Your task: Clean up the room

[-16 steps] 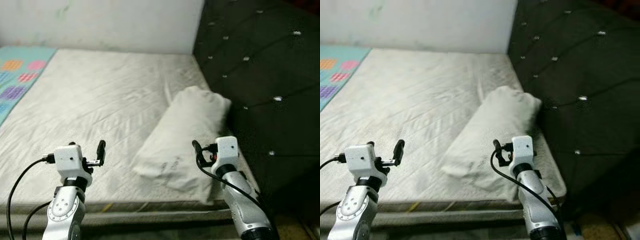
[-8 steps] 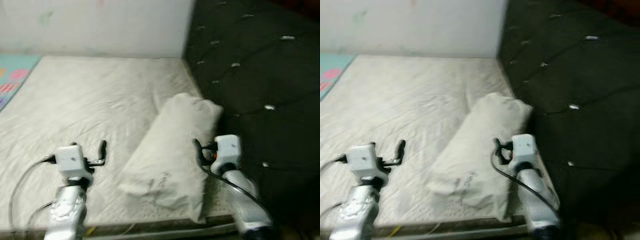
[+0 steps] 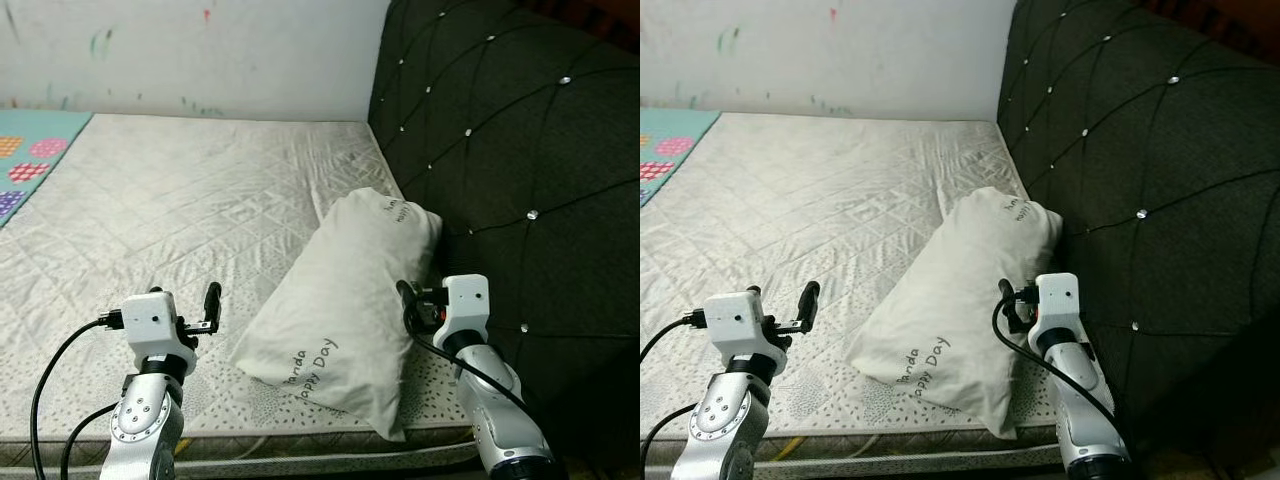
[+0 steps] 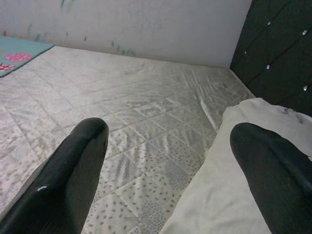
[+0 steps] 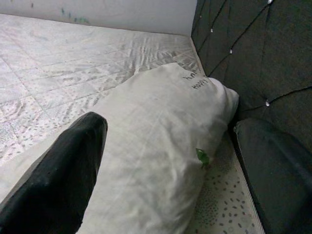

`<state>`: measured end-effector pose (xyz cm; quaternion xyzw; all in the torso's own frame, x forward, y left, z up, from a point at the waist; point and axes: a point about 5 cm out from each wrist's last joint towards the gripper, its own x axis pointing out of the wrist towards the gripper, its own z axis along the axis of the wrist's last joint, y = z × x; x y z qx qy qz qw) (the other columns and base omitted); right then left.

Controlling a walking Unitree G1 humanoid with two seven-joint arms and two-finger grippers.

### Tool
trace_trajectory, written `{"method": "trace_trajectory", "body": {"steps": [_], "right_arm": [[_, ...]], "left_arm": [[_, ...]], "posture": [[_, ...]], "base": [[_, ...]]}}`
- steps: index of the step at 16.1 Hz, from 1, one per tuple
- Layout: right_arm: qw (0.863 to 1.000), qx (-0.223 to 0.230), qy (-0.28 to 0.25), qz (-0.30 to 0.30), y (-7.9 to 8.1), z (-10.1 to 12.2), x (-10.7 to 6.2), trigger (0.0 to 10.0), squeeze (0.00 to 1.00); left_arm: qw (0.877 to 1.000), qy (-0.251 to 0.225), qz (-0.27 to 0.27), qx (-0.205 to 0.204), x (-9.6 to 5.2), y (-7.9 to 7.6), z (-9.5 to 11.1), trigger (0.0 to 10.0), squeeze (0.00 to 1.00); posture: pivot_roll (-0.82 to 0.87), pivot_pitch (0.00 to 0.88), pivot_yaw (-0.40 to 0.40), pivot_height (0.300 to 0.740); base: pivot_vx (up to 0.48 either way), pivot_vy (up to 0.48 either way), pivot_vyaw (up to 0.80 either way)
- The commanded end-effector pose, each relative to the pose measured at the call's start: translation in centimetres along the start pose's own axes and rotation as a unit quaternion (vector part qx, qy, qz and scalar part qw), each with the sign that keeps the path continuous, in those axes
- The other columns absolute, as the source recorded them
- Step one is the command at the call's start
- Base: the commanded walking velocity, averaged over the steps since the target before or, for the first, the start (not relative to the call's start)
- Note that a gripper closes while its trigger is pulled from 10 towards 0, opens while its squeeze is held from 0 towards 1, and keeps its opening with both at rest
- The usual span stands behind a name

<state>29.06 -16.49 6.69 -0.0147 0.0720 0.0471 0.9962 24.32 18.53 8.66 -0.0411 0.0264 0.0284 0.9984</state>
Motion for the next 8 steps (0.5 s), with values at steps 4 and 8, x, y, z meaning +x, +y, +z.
{"method": "trace_trajectory", "body": {"steps": [4, 8], "right_arm": [[1.000, 0.002, -0.009, -0.010, -0.60, 0.55, 0.01, 10.0, 0.00], [1.000, 0.004, -0.006, -0.005, -0.61, 0.63, 0.05, 10.0, 0.00]], "left_arm": [[1.000, 0.011, -0.003, 0.009, -0.11, 0.18, -0.39, 10.0, 0.00], [1.000, 0.011, 0.005, 0.012, -0.20, 0.58, -0.28, 10.0, 0.00]], "posture": [[-0.06, 0.000, -0.061, 0.740], [-0.07, 0.000, -0.058, 0.725]], "base": [[0.000, 0.000, 0.00], [0.000, 0.000, 0.00]]}}
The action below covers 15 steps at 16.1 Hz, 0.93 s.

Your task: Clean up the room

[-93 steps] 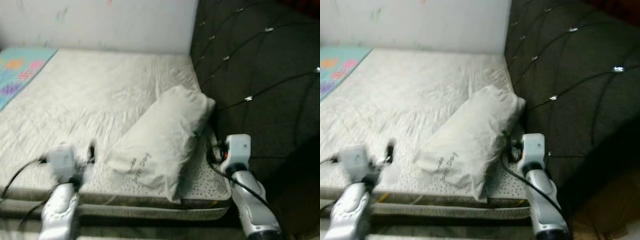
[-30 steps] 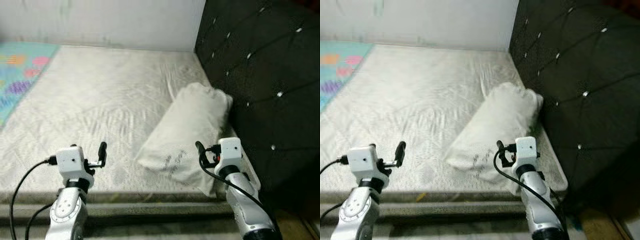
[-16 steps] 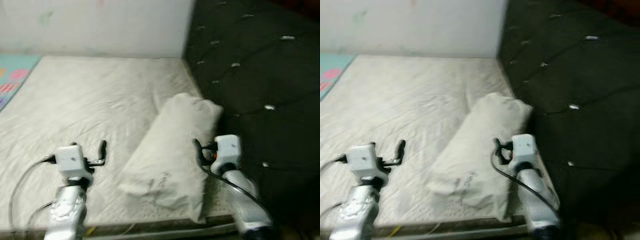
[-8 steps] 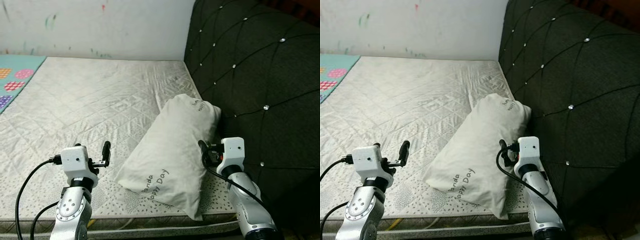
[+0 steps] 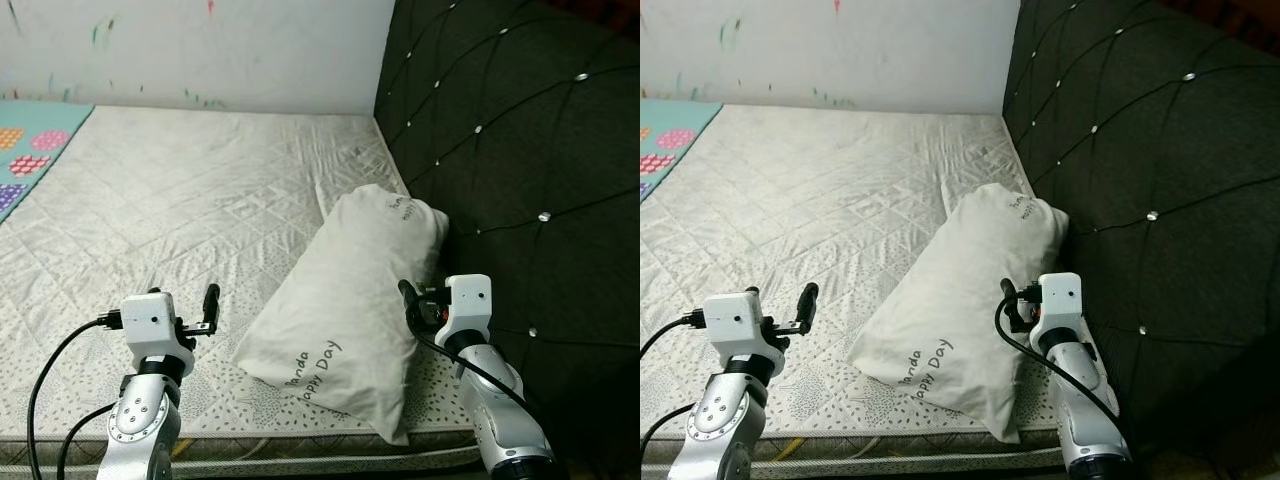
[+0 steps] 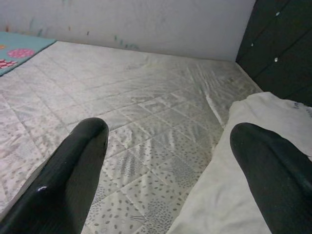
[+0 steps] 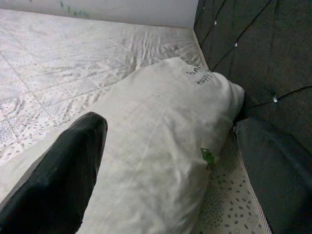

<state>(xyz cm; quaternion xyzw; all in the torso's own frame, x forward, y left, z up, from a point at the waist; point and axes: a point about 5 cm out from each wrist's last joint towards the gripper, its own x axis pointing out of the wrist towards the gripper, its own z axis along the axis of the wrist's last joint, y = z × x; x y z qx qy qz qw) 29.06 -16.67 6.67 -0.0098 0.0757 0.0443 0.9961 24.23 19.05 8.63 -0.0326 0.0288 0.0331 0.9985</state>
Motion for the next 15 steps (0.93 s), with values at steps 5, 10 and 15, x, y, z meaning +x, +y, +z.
{"method": "trace_trajectory", "body": {"steps": [5, 10, 15], "right_arm": [[1.000, -0.002, -0.007, 0.002, -0.47, 0.53, -0.15, 10.0, 0.00], [1.000, -0.001, -0.007, 0.009, -0.36, 0.58, -0.19, 10.0, 0.00], [1.000, 0.000, -0.007, 0.016, -0.24, 0.71, -0.05, 10.0, 0.00]], "left_arm": [[1.000, 0.012, 0.004, 0.007, -0.33, 0.30, -0.39, 10.0, 0.00], [1.000, 0.010, 0.012, 0.015, -0.49, 0.60, -0.42, 10.0, 0.00], [0.999, 0.000, 0.028, 0.025, -0.43, 0.88, -0.22, 10.0, 0.00]], "posture": [[-0.07, 0.000, -0.061, 0.665], [-0.07, 0.000, -0.064, 0.607], [-0.07, 0.000, -0.068, 0.602]], "base": [[0.000, 0.000, 0.00], [0.000, 0.000, 0.00], [0.000, 0.000, 0.00]]}}
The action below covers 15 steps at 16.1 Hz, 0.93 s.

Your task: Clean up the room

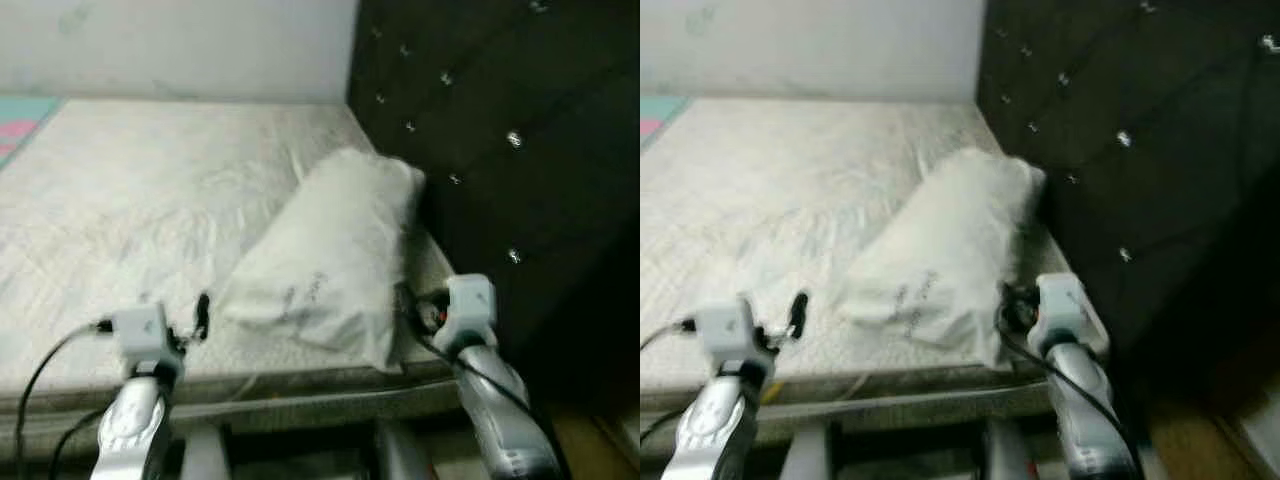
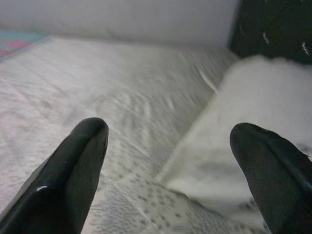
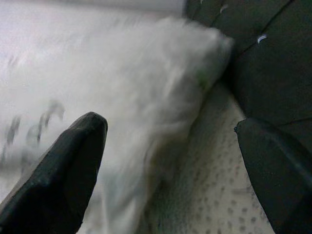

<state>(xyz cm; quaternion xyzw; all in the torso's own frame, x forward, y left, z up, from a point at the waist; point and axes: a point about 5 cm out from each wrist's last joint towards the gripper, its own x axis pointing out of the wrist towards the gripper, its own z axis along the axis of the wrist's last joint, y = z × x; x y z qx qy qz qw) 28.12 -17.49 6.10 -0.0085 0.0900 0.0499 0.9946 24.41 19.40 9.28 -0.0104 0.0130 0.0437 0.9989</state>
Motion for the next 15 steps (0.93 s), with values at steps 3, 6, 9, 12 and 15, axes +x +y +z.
{"method": "trace_trajectory", "body": {"steps": [3, 6, 9, 12, 15], "right_arm": [[1.000, -0.004, -0.023, 0.012, 0.47, 1.71, 1.10, 10.0, 0.00], [0.999, -0.011, -0.025, 0.018, 0.55, 1.86, 1.24, 10.0, 0.00], [0.999, -0.015, -0.027, 0.021, 0.74, 1.87, 1.26, 10.0, 0.00], [0.999, -0.018, -0.027, 0.023, 0.84, 1.89, 1.30, 10.0, 0.00], [0.999, -0.020, -0.027, 0.025, 0.90, 1.87, 1.30, 10.0, 0.00]], "left_arm": [[1.000, 0.012, 0.012, -0.003, -0.75, 0.77, -0.67, 10.0, 0.00], [1.000, 0.006, 0.005, -0.006, -0.78, 0.61, -0.48, 10.0, 0.00], [1.000, 0.005, 0.003, -0.008, -0.78, 0.58, -0.44, 10.0, 0.00], [1.000, 0.004, -0.002, -0.010, -0.74, 0.48, -0.40, 10.0, 0.00], [1.000, 0.004, -0.005, -0.011, -0.73, 0.38, -0.40, 10.0, 0.00]], "posture": [[-0.07, 0.000, -0.069, 0.602], [-0.06, 0.000, -0.069, 0.602], [-0.07, 0.000, -0.067, 0.602], [-0.07, 0.000, -0.066, 0.602], [-0.07, 0.000, -0.067, 0.602]], "base": [[0.000, 0.000, 0.00], [0.000, 0.000, 0.00], [0.087, 0.000, 0.00], [0.280, 0.000, 0.00], [0.322, 0.000, 0.00]]}}
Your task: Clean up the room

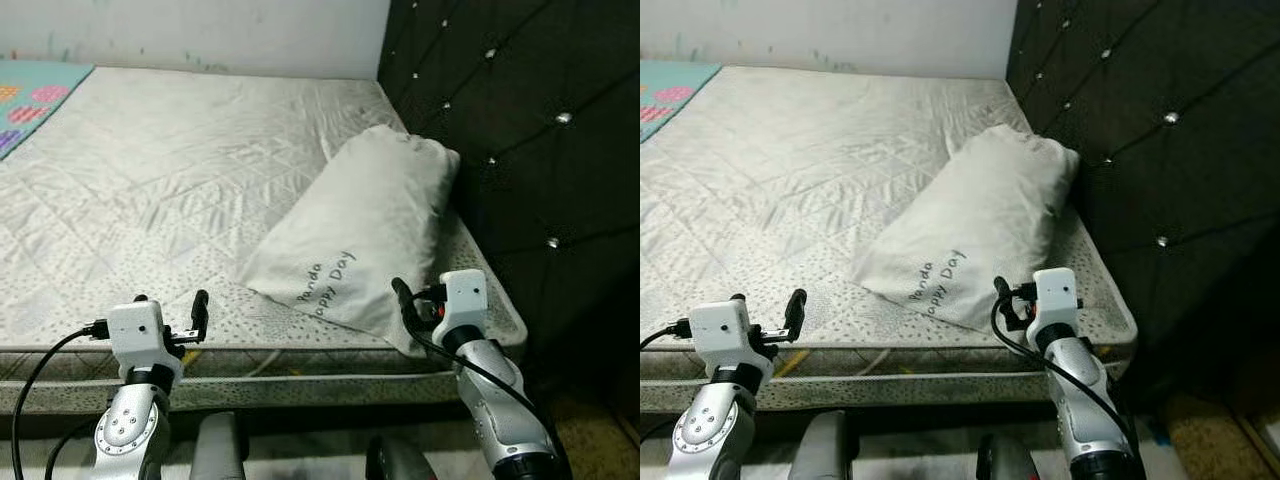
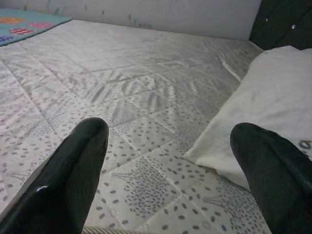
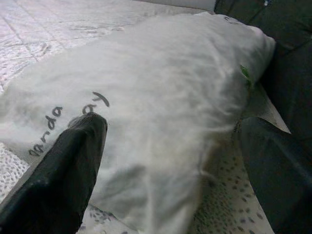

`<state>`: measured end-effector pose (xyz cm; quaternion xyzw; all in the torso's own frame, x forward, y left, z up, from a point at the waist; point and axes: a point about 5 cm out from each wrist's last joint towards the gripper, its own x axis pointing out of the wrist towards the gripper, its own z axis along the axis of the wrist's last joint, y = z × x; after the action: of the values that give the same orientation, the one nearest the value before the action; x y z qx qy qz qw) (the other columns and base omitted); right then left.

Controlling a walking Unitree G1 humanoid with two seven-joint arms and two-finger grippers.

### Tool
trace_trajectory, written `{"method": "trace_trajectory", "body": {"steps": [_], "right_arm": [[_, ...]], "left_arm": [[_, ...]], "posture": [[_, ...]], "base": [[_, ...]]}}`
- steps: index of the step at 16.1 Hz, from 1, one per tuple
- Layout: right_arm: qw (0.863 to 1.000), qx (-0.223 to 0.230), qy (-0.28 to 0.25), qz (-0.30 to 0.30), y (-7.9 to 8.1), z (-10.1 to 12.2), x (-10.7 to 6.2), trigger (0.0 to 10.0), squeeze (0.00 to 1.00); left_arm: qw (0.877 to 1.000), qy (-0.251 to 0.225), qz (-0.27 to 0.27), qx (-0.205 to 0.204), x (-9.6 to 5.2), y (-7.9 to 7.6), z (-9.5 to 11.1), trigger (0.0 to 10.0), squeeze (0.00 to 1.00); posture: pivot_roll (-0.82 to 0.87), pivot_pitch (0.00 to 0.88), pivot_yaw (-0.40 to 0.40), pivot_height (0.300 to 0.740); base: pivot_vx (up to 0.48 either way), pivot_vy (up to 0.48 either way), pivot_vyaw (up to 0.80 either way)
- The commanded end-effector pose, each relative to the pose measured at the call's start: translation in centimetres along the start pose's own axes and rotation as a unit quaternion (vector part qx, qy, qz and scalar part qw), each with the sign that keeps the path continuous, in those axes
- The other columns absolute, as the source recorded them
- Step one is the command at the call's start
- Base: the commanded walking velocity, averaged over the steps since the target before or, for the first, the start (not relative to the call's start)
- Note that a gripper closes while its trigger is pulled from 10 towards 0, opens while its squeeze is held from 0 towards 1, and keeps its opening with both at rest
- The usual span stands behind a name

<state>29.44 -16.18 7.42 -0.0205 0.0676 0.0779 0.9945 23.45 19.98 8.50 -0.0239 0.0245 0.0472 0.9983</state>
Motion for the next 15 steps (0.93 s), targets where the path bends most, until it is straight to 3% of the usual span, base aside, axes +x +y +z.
{"method": "trace_trajectory", "body": {"steps": [1, 9, 13, 15], "right_arm": [[1.000, -0.006, -0.004, -0.001, -0.3, 0.3, 0.1, 10.0, 0.00], [1.000, -0.008, 0.000, 0.002, -0.1, 0.1, 0.1, 10.0, 0.00], [0.999, -0.021, 0.021, 0.014, -0.2, -0.3, 0.3, 10.0, 0.00], [0.998, -0.028, 0.061, 0.017, -0.4, -1.1, 0.5, 10.0, 0.00]], "left_arm": [[1.000, -0.009, -0.010, 0.002, 0.1, -0.3, 0.4, 10.0, 0.00], [1.000, -0.008, -0.010, -0.003, 0.1, -0.5, 0.4, 10.0, 0.00], [1.000, -0.001, 0.007, -0.002, 0.2, -0.3, 0.3, 10.0, 0.00], [1.000, 0.006, 0.007, -0.002, 0.2, -0.2, 0.1, 10.0, 0.00]], "posture": [[-0.07, 0.000, -0.067, 0.602], [-0.07, 0.000, -0.066, 0.602], [-0.07, 0.000, -0.066, 0.602], [-0.07, 0.000, -0.066, 0.602]], "base": [[0.480, 0.000, 0.00], [0.442, 0.000, 0.00], [0.000, 0.000, 0.00], [0.000, 0.000, 0.00]]}}
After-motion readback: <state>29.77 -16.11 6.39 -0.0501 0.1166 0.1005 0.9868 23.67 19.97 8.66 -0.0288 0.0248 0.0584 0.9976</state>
